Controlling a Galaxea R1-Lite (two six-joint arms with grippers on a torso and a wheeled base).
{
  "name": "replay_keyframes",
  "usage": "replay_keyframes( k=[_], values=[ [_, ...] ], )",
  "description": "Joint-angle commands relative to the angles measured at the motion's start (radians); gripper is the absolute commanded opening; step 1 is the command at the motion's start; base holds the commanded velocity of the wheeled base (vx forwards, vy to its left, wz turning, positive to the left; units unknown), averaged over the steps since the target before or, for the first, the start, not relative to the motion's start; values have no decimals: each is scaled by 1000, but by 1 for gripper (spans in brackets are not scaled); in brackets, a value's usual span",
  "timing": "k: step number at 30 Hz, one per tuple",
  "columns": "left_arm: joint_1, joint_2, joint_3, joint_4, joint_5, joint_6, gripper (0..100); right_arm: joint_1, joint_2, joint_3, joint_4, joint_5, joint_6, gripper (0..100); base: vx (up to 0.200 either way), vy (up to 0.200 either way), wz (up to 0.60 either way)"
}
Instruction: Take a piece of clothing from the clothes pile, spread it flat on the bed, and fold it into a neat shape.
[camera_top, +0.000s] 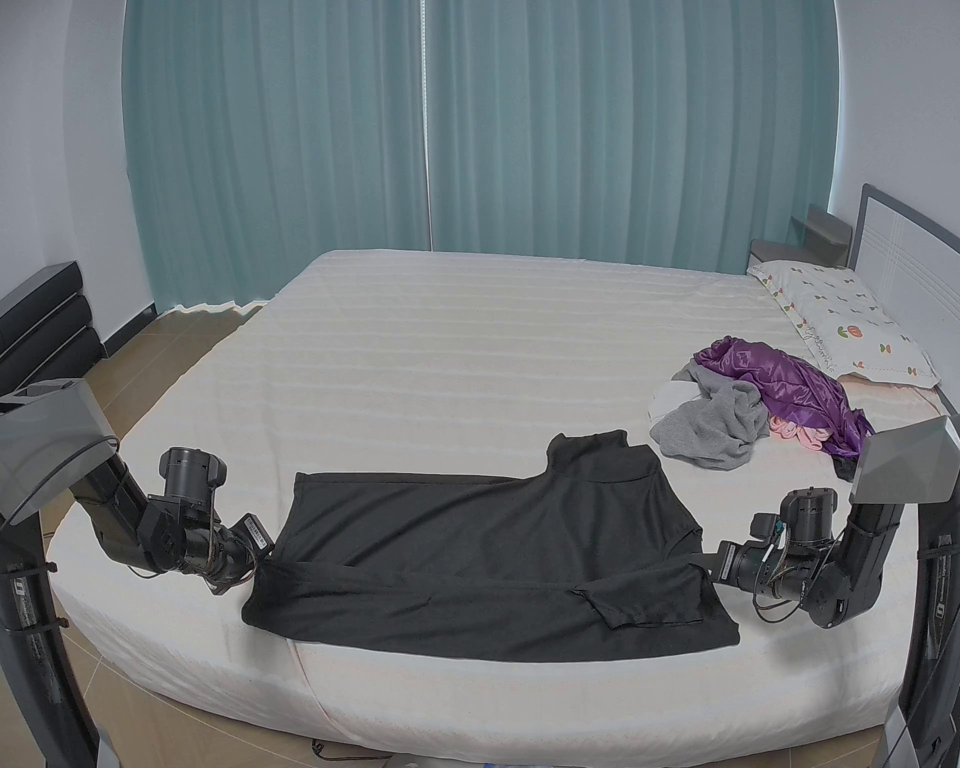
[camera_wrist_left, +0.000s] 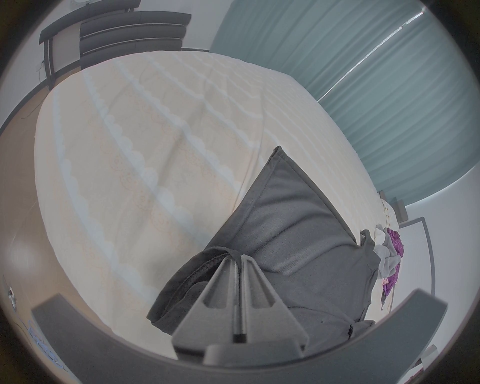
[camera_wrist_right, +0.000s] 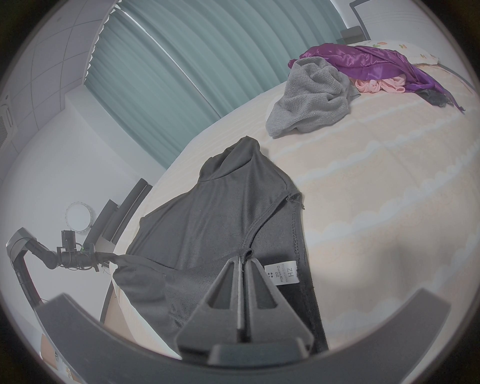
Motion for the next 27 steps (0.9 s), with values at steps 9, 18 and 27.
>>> replay_keyframes(
  k=[9, 18, 27],
  values=[
    [1, 34, -12, -1, 9, -3, 0, 1, 29, -15, -1, 1, 1, 0, 0, 0, 0],
    [4, 36, -14, -1, 24, -23, 100, 7, 8, 5, -24, 4, 98, 100, 0, 0, 0],
    [61, -64, -41, -1, -6, -72, 100, -7, -26, 71, -151, 6, 406, 100, 0, 0, 0]
  ],
)
